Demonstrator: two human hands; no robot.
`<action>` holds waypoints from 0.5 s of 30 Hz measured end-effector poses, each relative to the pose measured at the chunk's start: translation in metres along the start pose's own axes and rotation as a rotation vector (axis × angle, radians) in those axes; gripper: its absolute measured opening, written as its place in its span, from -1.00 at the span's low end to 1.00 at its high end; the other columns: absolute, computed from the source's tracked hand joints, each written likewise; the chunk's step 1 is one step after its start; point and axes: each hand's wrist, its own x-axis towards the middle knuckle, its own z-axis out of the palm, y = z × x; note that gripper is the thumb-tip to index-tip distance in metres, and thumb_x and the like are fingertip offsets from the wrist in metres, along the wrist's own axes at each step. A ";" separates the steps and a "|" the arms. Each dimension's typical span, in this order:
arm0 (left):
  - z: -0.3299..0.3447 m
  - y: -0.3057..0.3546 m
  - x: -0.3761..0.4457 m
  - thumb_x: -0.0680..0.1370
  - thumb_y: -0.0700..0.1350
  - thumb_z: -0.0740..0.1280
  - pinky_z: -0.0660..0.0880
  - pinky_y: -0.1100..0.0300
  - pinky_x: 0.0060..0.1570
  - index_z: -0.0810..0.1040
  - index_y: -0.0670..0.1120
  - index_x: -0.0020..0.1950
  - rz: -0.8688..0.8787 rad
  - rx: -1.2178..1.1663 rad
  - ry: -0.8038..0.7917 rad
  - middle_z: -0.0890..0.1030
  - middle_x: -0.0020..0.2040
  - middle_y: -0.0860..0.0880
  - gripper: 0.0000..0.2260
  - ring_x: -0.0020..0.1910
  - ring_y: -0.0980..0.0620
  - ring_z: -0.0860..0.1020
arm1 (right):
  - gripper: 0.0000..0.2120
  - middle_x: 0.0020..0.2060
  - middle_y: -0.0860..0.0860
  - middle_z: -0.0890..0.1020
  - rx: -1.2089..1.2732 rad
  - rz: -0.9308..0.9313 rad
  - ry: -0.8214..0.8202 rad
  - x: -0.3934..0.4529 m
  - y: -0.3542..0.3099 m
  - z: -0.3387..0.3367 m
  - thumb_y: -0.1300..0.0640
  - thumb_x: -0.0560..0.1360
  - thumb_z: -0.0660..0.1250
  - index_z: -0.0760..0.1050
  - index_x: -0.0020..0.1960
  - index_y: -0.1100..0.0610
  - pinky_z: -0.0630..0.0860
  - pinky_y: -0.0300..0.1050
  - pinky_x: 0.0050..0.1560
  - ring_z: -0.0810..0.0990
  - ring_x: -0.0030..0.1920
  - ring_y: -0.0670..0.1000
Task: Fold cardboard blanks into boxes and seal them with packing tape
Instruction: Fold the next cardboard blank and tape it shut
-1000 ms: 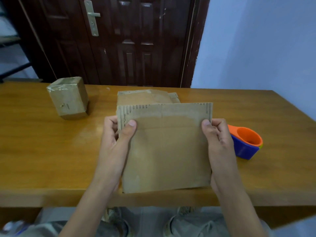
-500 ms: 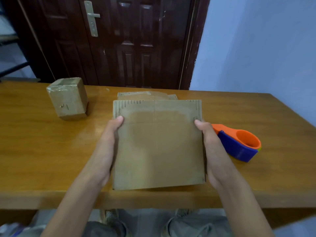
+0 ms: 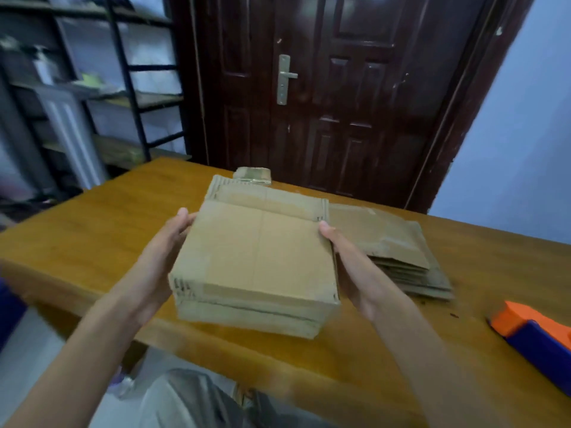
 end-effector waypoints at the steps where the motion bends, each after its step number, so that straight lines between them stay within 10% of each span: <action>1: -0.014 -0.004 0.001 0.67 0.19 0.11 0.50 -0.01 0.01 0.72 0.12 0.19 0.024 -0.014 0.020 0.73 0.13 0.02 -0.59 0.00 0.06 0.71 | -0.53 0.09 -0.09 0.76 0.020 0.019 -0.025 0.008 0.002 0.015 -0.41 0.56 0.26 0.64 0.25 -0.13 0.49 0.12 0.40 0.68 0.20 0.02; 10: -0.098 -0.021 0.002 0.70 0.19 -0.07 0.45 -0.16 0.30 0.40 -0.04 0.58 0.369 0.022 0.182 0.54 0.46 -0.08 -0.43 0.43 -0.18 0.50 | -0.21 0.33 0.32 0.55 0.063 0.266 -0.384 0.078 -0.006 0.076 -0.44 0.47 0.37 0.41 0.48 0.07 0.70 0.26 0.01 0.65 0.23 0.36; 15: -0.093 -0.001 0.030 0.75 0.21 -0.10 0.51 -0.12 0.13 0.60 0.14 0.36 0.401 0.073 0.324 0.68 0.27 0.04 -0.49 0.29 -0.03 0.62 | -0.13 0.25 0.30 0.63 0.027 0.315 -0.543 0.105 -0.023 0.081 -0.56 0.52 0.13 0.32 0.56 0.05 0.75 0.11 -0.18 0.72 0.03 0.34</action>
